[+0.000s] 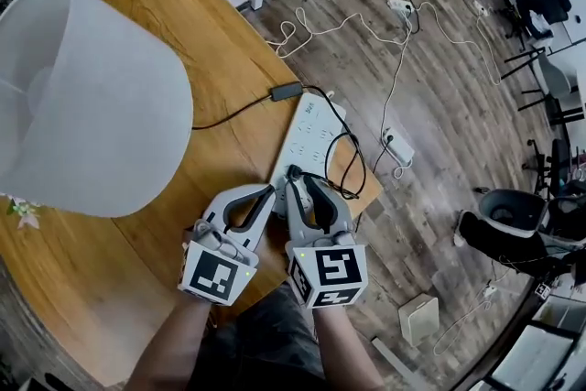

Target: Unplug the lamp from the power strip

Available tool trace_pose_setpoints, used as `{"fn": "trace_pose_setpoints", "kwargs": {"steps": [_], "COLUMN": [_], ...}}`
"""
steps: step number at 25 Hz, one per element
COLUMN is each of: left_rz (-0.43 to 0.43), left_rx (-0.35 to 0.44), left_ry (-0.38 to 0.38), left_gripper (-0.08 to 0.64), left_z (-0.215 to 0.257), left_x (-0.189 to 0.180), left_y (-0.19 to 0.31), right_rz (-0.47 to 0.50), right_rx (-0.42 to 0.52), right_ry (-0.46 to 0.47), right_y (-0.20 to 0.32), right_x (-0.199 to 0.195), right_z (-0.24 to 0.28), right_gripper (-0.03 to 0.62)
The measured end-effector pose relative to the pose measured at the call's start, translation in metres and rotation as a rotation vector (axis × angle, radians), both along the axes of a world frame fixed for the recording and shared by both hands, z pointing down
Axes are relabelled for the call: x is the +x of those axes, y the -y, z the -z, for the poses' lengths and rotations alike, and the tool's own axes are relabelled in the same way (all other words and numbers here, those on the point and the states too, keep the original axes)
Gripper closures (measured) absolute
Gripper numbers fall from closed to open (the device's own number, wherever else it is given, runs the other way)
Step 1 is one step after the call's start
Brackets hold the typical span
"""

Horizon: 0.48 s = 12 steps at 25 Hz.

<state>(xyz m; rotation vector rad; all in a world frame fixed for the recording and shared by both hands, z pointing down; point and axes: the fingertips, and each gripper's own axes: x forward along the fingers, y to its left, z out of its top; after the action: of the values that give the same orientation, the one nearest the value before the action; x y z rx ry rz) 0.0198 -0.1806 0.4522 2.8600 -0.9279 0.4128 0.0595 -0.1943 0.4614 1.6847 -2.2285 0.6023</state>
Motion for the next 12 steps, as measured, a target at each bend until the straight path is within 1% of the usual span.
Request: {"fn": "trace_pose_setpoints", "kwargs": {"steps": [2,8,12], "left_rz": [0.005,-0.019,-0.013], "left_rx": [-0.012,-0.028,-0.013], "left_ry": [0.019,0.144,0.223], "left_gripper": [0.565,0.565,0.564], "left_z": [-0.003,-0.017,-0.024], "left_x": [0.001,0.007,0.007], "left_y": [0.003,0.006,0.010], "right_rz": [-0.006,-0.017,-0.018], "right_rx": [-0.026,-0.104,-0.126], "right_ry": [0.003,-0.012,-0.018], "right_y": [0.003,0.006,0.007], "right_x": [-0.001,-0.001,-0.004], "right_z": [-0.003,-0.011,-0.013], "right_gripper": [0.492,0.492,0.492]}}
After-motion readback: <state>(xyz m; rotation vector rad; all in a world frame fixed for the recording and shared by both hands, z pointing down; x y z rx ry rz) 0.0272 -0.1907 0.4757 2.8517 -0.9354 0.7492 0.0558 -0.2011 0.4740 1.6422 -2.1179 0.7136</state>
